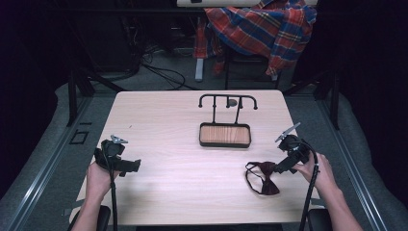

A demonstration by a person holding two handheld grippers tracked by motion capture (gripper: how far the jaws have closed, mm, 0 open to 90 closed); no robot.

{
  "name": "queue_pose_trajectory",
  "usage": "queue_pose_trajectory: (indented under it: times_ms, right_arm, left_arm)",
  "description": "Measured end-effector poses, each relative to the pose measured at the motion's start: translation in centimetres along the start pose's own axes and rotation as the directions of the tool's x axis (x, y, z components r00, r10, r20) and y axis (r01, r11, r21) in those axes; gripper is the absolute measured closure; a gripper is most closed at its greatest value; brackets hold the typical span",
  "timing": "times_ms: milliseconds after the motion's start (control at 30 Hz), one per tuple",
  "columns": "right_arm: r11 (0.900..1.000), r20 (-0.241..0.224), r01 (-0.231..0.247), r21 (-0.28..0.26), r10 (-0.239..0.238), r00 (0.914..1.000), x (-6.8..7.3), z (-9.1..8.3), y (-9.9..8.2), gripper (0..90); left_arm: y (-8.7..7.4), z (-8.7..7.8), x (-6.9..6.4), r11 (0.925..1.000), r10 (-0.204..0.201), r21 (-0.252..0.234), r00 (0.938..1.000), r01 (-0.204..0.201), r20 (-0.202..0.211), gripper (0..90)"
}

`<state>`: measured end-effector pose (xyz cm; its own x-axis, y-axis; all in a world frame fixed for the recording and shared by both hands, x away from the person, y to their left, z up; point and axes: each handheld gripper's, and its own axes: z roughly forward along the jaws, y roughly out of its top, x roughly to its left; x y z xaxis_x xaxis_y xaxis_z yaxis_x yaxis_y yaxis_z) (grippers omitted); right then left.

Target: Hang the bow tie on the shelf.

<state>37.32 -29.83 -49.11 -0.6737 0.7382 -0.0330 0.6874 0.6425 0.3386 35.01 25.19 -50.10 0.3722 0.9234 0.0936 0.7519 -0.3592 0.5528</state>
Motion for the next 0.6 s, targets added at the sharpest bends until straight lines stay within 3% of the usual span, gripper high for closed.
queue_pose_trajectory:
  times_ms: [267, 400, 433, 600]
  right_arm:
    - [0.9995, 0.001, 0.033, 0.004, -0.033, 0.9995, 0.3, -0.1, 0.3, 0.2]
    - [0.9991, -0.005, 0.039, -0.018, -0.039, 0.9992, 0.6, 0.1, 0.5, 0.2]
    - [0.9984, 0.005, 0.056, 0.001, -0.056, 0.9984, 0.5, -0.1, 0.6, 0.2]
    - [0.9983, -0.015, 0.054, -0.020, -0.055, 0.9984, 0.4, 0.0, 1.1, 0.2]
  left_arm:
    - [0.0, 0.0, 0.0, 1.0000, 0.007, -0.004, 1.0000, -0.007, 0.004, 0.0]
    - [0.2, 0.2, -0.2, 1.0000, 0.009, 0.001, 0.9999, -0.009, 0.006, 0.0]
    - [0.2, 0.2, -0.2, 1.0000, 0.010, 0.001, 0.9999, -0.010, 0.005, 0.0]
    - [0.2, 0.2, -0.3, 1.0000, 0.008, -0.004, 0.9999, -0.008, 0.014, 0.0]
